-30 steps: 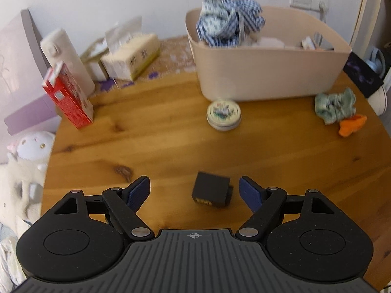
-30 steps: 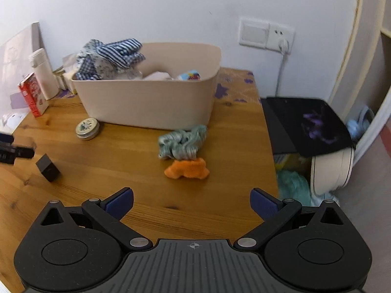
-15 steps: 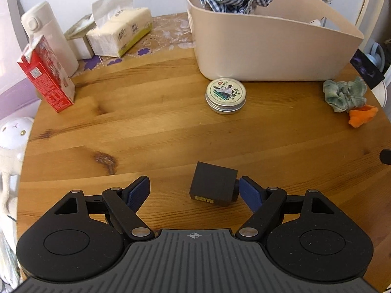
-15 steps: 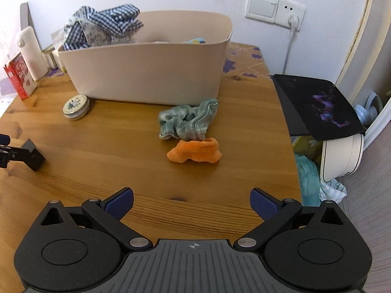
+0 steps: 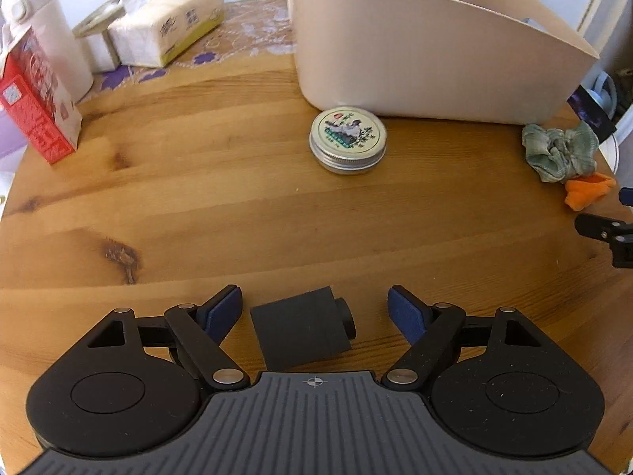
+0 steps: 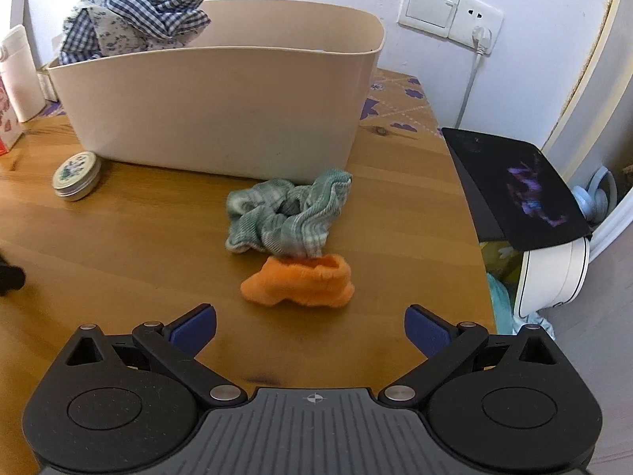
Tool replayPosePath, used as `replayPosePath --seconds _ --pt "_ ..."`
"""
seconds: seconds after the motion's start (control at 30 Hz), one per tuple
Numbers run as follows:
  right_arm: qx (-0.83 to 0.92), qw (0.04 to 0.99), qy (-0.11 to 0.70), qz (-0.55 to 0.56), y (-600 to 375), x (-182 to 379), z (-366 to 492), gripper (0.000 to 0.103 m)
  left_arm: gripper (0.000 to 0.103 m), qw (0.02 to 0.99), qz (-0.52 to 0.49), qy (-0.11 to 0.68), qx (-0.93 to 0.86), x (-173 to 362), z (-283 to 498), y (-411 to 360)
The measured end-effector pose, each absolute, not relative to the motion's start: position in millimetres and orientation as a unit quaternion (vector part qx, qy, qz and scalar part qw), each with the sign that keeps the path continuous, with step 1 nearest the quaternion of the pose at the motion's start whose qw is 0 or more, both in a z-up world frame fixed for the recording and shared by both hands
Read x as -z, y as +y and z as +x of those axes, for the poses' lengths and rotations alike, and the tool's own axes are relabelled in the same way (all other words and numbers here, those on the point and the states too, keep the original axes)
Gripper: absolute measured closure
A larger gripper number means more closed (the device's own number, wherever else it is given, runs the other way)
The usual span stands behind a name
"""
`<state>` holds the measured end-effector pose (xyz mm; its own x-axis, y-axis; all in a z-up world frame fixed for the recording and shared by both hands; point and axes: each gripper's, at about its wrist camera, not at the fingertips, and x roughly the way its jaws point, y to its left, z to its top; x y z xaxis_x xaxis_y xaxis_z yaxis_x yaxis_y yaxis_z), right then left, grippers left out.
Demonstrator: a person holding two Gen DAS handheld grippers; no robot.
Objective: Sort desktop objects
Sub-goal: 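Reach the left tool to the black small box while the right tool reaches the orange fuzzy item, then grasp the black box with the left tool while the right tool grasps the orange item, then lift the black box and orange item and carry both over the basket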
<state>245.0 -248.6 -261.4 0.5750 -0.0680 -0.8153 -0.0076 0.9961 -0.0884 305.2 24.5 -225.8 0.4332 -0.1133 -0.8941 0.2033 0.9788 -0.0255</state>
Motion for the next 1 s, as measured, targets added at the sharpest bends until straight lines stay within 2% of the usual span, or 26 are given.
replayPosePath --seconds 0.07,0.17,0.27,0.33,0.37,0.43,0.47,0.5,0.6,1.0 --pt "0.018 0.888 0.457 -0.043 -249 263 249 0.001 0.021 0.845 0.036 0.526 0.089 226 305 26" --pt "0.012 0.888 0.456 -0.046 -248 266 256 0.008 0.023 0.844 0.028 0.529 0.079 225 303 28" --pt "0.006 0.887 0.458 -0.047 -247 267 261 0.022 0.037 0.848 0.029 0.526 0.061 223 302 28" --pt "-0.002 0.888 0.458 -0.043 -246 267 262 0.037 0.044 0.851 0.033 0.521 0.056 222 301 29" --pt "-0.006 0.889 0.456 -0.041 -245 266 262 0.041 0.048 0.852 0.037 0.52 0.054 221 300 29" --pt "-0.012 0.89 0.454 -0.043 -243 265 261 0.065 0.053 0.853 0.037 0.518 0.055 220 300 30" --pt "-0.011 0.889 0.455 -0.049 -242 264 261 0.07 0.053 0.852 0.037 0.519 0.055 220 301 30" --pt "-0.01 0.888 0.457 -0.054 -241 263 261 0.08 0.053 0.851 0.037 0.52 0.055 220 302 30" --pt "-0.013 0.885 0.462 -0.057 -239 261 260 0.084 0.054 0.851 0.037 0.52 0.054 219 302 30" --pt "-0.02 0.888 0.459 -0.029 -236 249 226 0.085 0.054 0.85 0.025 0.523 0.057 216 276 32"
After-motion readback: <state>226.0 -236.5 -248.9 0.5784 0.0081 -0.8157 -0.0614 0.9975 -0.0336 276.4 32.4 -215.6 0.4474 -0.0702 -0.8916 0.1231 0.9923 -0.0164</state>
